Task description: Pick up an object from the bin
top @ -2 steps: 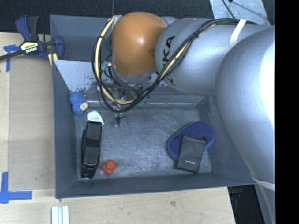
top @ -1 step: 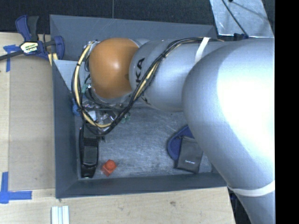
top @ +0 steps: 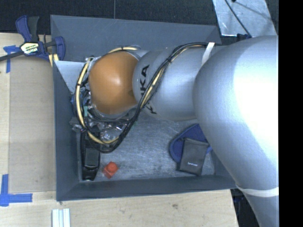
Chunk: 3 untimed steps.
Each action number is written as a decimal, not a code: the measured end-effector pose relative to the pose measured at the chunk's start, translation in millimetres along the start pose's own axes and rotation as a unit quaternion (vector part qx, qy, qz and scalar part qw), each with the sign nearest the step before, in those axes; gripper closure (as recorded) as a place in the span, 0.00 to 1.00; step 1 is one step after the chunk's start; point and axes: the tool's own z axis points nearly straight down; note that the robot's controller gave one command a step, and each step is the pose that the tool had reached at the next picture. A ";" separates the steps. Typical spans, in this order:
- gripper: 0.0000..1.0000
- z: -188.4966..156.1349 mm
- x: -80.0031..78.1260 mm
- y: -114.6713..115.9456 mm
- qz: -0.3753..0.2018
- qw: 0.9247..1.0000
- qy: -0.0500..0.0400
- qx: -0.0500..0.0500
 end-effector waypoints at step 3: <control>1.00 -180.2 -4.5 -9.6 0.002 1.000 0.002 -0.001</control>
Offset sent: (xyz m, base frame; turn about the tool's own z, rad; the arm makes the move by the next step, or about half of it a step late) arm 0.0000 0.0000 0.0000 0.0000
